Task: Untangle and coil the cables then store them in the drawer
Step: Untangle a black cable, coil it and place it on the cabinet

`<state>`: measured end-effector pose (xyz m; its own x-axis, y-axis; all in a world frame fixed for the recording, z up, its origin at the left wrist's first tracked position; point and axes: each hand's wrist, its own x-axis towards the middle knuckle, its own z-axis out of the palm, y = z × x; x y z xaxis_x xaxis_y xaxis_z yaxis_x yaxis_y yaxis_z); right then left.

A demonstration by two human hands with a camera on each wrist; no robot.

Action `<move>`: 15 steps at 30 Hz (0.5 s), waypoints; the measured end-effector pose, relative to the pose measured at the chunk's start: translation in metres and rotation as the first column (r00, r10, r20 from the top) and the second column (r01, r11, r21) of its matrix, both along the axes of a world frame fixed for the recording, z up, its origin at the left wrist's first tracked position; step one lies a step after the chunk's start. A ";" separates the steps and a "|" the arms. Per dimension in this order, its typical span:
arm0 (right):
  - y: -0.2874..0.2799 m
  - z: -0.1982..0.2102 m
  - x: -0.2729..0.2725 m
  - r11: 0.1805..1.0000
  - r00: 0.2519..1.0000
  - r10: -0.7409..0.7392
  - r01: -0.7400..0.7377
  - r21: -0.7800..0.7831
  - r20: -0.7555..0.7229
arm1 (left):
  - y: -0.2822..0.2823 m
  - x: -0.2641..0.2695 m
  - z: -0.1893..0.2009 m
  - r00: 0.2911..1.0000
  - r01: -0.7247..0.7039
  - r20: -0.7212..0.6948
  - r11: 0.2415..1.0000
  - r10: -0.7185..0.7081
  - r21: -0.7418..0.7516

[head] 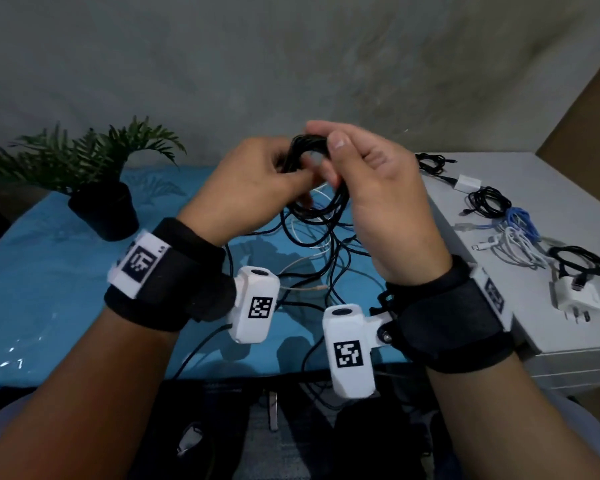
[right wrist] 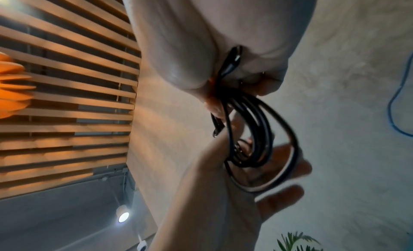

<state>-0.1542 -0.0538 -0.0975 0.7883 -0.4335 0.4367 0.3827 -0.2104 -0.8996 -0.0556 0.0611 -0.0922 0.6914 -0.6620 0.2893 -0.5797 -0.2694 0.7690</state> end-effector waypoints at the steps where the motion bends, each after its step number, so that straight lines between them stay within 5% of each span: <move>1: -0.006 0.003 -0.002 1.000 1.000 -0.014 0.014 0.016 0.000 | 0.003 0.001 0.002 1.000 -0.004 0.015 1.000 0.003 0.028; 4: -0.023 0.008 -0.007 0.997 0.998 -0.057 0.057 0.061 0.007 | 0.008 -0.005 0.009 0.988 -0.079 0.145 0.989 0.061 0.123; 10: -0.026 0.007 -0.008 0.989 0.995 -0.092 0.094 0.110 -0.030 | 0.000 -0.020 0.006 0.983 -0.091 0.181 0.939 0.032 0.330; 13: -0.027 0.005 -0.008 0.986 0.999 -0.016 0.023 0.165 -0.043 | -0.002 -0.014 0.002 0.953 -0.114 0.299 0.967 0.042 0.228; 15: -0.025 0.005 -0.007 0.962 0.997 0.069 -0.058 0.265 -0.032 | -0.006 -0.013 -0.001 0.989 0.042 0.142 0.999 -0.043 0.012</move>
